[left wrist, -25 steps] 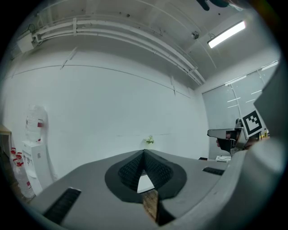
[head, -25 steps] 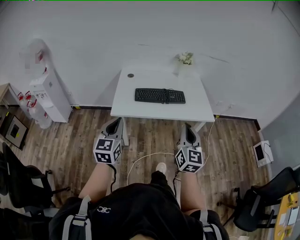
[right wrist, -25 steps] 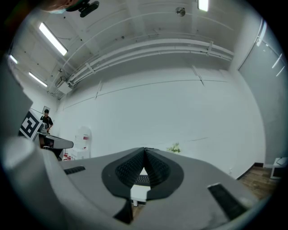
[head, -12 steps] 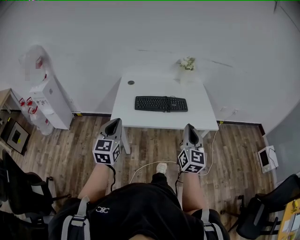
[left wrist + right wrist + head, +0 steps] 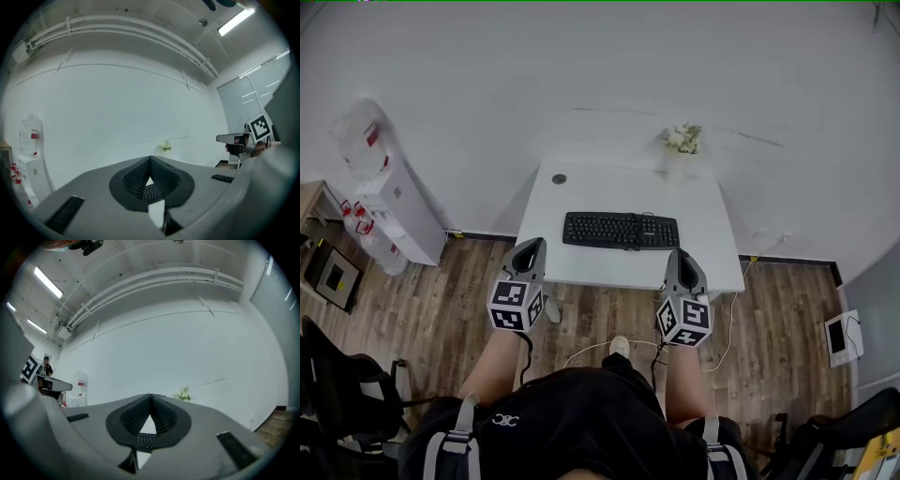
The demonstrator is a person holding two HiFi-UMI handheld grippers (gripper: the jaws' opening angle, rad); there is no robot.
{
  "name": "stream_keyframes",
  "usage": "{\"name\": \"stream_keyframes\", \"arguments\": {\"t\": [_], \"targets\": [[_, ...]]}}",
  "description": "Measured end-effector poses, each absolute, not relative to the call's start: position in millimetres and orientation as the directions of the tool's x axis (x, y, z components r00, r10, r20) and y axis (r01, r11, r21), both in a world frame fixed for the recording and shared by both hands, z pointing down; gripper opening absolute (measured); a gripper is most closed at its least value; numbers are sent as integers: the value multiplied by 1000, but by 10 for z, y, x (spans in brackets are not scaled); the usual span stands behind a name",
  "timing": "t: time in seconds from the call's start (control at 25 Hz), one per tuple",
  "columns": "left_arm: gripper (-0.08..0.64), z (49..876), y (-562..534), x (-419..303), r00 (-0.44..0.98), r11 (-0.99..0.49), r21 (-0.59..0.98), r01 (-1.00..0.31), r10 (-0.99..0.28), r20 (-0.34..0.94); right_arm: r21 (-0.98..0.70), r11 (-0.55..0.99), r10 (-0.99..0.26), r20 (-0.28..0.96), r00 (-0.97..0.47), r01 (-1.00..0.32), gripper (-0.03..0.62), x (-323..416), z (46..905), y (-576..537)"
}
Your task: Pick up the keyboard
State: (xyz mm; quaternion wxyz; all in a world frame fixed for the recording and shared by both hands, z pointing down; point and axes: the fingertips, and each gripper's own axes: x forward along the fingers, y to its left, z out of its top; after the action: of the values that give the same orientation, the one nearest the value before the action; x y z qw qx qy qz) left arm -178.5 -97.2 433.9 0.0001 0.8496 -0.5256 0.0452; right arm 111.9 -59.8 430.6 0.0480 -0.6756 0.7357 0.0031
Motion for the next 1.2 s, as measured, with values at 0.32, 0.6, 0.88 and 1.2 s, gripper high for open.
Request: {"name": "stream_keyframes", "arguments": {"t": [0.32, 0.6, 0.88, 1.2], "targets": [[12, 4334, -1949, -1272, 412, -418, -28, -908, -904, 110, -66, 132, -991, -38, -130, -989, 5, 1577, 4272, -1703], [12, 4352, -2712, -883, 381, -387, -28, -922, -916, 130, -74, 175, -985, -11, -175, -982, 5, 1922, 4329, -2572], [12, 4421, -3316, -652, 347, -354, -24, -935, -926, 151, -79, 218, -976, 7, -219, -973, 5, 2131, 4394, -3288], [12, 4570, -3777, -622, 355, -365, -18, -931, -915, 189, -91, 209, -977, 24, -212, -974, 5, 2204, 4469, -3720]]}}
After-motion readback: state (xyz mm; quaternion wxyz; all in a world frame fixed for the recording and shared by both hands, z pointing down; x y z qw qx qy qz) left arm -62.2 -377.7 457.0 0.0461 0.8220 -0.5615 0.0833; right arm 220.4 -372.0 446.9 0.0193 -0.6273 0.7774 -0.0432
